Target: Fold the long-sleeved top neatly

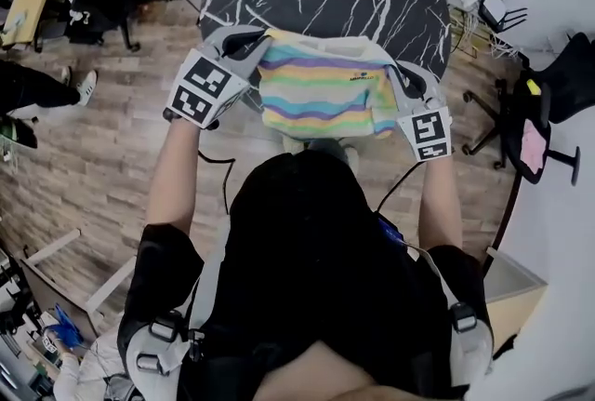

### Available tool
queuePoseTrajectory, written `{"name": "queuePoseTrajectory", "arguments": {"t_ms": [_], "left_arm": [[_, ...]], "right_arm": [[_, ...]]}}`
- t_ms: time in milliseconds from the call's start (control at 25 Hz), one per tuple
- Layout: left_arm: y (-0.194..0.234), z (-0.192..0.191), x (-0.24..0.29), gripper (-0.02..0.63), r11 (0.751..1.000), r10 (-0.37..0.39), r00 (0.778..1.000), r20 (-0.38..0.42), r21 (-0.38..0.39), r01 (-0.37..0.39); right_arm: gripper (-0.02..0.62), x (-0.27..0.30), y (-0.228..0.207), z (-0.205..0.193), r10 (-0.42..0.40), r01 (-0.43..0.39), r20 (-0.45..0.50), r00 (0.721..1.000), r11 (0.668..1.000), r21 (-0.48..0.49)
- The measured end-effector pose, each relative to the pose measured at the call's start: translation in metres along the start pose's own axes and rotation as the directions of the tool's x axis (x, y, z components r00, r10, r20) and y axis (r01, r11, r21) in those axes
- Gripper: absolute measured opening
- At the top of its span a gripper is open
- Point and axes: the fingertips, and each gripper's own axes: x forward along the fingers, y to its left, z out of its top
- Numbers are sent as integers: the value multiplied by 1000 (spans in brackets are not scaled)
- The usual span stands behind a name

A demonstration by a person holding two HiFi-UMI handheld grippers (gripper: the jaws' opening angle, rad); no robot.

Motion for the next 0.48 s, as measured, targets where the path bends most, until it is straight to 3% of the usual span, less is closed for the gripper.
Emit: {"name": "queuePoseTrajectory", "arguments": {"t_ms": [200, 480], "left_arm": [[-18, 19, -22, 23, 998, 57, 997, 54, 18, -58], [-83, 30, -76, 23, 985, 143, 981, 131, 79, -154]], "right_arm": [[14, -24, 7, 14, -105, 110, 49, 993, 990, -94], [14, -115, 48, 22, -145, 168, 155, 977, 976, -142]]}}
